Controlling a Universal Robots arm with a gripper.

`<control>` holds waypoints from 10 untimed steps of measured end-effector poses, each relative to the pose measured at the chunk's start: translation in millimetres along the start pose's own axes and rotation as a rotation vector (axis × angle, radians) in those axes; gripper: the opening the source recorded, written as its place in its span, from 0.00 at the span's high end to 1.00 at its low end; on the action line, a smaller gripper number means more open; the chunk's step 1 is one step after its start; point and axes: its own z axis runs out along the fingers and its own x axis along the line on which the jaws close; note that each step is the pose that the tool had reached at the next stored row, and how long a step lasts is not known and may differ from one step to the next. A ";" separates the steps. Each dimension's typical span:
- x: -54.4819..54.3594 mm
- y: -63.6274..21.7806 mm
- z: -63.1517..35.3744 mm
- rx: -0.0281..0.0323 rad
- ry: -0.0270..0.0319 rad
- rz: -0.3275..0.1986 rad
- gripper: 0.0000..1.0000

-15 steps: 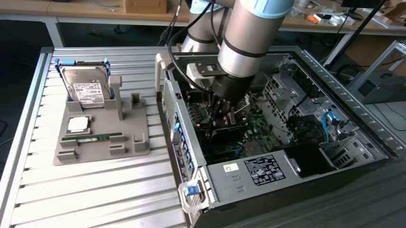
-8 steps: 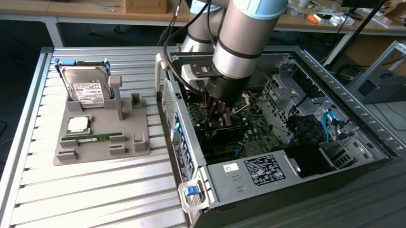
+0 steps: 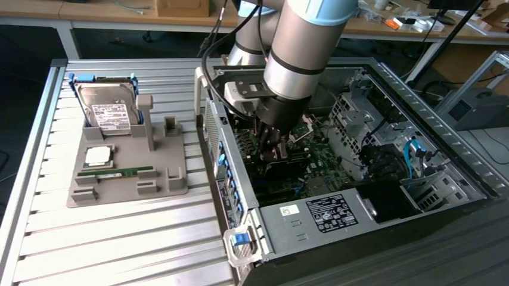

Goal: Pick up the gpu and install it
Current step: 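Press down on the gpu until it lock into place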

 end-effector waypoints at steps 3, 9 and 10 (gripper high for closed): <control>0.0 0.0 1.5 0.0000 0.0000 0.000 0.89; 0.0 0.6 4.1 -0.0001 0.0001 0.000 0.89; 0.0 0.7 4.5 0.0001 -0.0001 0.000 0.89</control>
